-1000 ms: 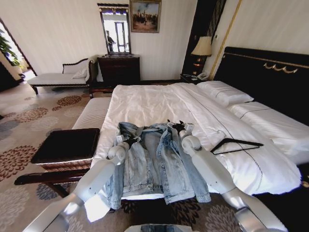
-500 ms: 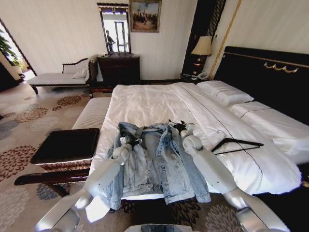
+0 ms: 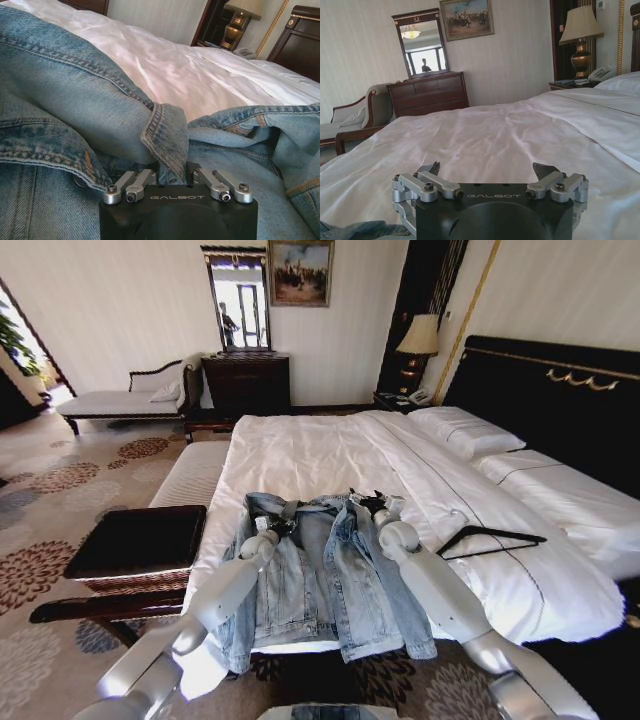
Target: Pick up the clothes from the bed and hang them on the clothes hanger.
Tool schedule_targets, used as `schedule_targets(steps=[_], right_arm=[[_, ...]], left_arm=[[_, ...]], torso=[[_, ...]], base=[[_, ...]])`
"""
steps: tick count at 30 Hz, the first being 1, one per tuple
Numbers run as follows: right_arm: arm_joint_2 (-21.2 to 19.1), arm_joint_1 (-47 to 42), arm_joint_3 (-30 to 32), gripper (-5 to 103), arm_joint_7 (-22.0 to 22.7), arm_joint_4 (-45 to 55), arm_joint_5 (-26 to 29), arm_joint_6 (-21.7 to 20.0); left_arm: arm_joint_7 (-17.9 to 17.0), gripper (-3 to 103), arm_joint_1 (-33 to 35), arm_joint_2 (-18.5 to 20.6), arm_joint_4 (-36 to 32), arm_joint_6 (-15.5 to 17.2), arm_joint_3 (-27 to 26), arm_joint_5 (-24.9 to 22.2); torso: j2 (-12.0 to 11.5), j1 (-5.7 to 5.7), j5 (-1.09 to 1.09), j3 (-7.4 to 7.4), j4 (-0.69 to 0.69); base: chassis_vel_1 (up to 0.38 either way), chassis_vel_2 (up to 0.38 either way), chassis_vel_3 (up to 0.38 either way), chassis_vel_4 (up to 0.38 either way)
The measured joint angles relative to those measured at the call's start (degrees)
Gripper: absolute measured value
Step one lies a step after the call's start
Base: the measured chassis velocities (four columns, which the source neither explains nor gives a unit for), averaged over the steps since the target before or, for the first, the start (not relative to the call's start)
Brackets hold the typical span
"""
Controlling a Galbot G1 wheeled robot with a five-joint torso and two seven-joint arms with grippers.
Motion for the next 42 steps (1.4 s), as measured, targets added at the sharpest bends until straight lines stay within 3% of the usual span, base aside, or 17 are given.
schedule_targets(steps=[2, 4, 7, 14, 15, 17, 20, 26, 30, 38, 42], right_arm=[[0.2, -0.1, 0.0, 100, 0.0, 0.0, 0.0, 0.0], [0.2, -0.1, 0.0, 100, 0.1, 0.0, 0.0, 0.0], [0.2, -0.3, 0.1, 100, 0.1, 0.0, -0.1, 0.0], [0.4, -0.6, 0.1, 100, 0.1, 0.2, -0.2, 0.0], [0.5, -0.9, 0.1, 100, 0.2, 0.4, -0.3, 0.0], [0.6, -0.9, 0.1, 100, 0.2, 0.4, -0.3, 0.0], [0.8, -1.2, 0.1, 100, 0.2, 0.6, -0.5, 0.0], [1.2, -1.5, -0.4, 100, 0.2, 1.5, -0.4, 0.0], [0.3, -2.9, -0.9, 100, 0.2, 4.1, -0.3, -0.5], [0.3, -5.0, -1.7, 100, -0.5, 7.2, -0.6, -1.2], [0.3, -5.6, -2.0, 100, -0.7, 7.2, -0.8, -1.2]], left_arm=[[-0.1, 16, 0.1, 0.3, -0.4, 0.0, 0.0, -0.1], [-0.1, 16, 0.2, 0.5, -0.5, 0.0, -0.1, -0.4], [-0.2, 3, 0.2, 1.3, -1.2, 0.0, -0.2, -1.4], [-1.4, 3, 0.5, 3.0, -3.8, 0.3, -0.9, -3.4], [-3.3, 3, 1.0, 4.6, -6.9, 1.0, -2.1, -5.8], [-3.9, 3, 1.2, 5.2, -8.4, 1.4, -2.7, -7.1], [-5.2, 3, 1.1, 7.8, -12.4, 3.2, -5.6, -13.1], [-5.4, 3, -1.3, 10.9, -10.9, 5.1, -8.3, -19.1], [-3.8, 3, -1.9, 13.7, -9.1, 5.9, -8.6, -21.4], [-1.3, 3, -1.5, 14.0, -5.4, 6.4, -8.7, -22.5], [1.5, 3, -2.4, 13.9, -0.7, 6.5, -8.5, -21.5]], torso=[[0.0, 0.0, 0.0, 0.0, 0.0], [0.0, 0.0, 0.0, 0.0, 0.0], [0.0, 0.0, 0.0, 0.0, 0.0], [0.0, 0.0, -0.01, 0.0, -0.01], [0.0, 0.01, -0.01, 0.0, -0.01], [0.0, 0.0, -0.01, 0.0, 0.0], [0.0, -0.01, -0.01, -0.01, 0.01], [0.0, 0.0, -0.01, 0.0, 0.0], [0.0, 0.0, -0.01, 0.0, 0.01], [0.0, -0.01, 0.0, -0.01, -0.01], [0.0, 0.0, -0.01, 0.0, -0.01]], base=[[0.0, 0.0, 0.0, 0.0], [0.0, 0.0, 0.0, 0.0], [0.0, 0.0, 0.0, 0.0], [0.0, 0.0, 0.0, 0.0], [0.0, 0.0, 0.0, 0.0], [0.0, 0.0, 0.0, 0.0], [0.0, 0.0, 0.0, 0.0], [0.0, 0.0, 0.0, 0.0], [0.0, 0.0, 0.0, 0.0], [0.0, 0.0, 0.0, 0.0], [0.0, 0.0, 0.0, 0.0]])
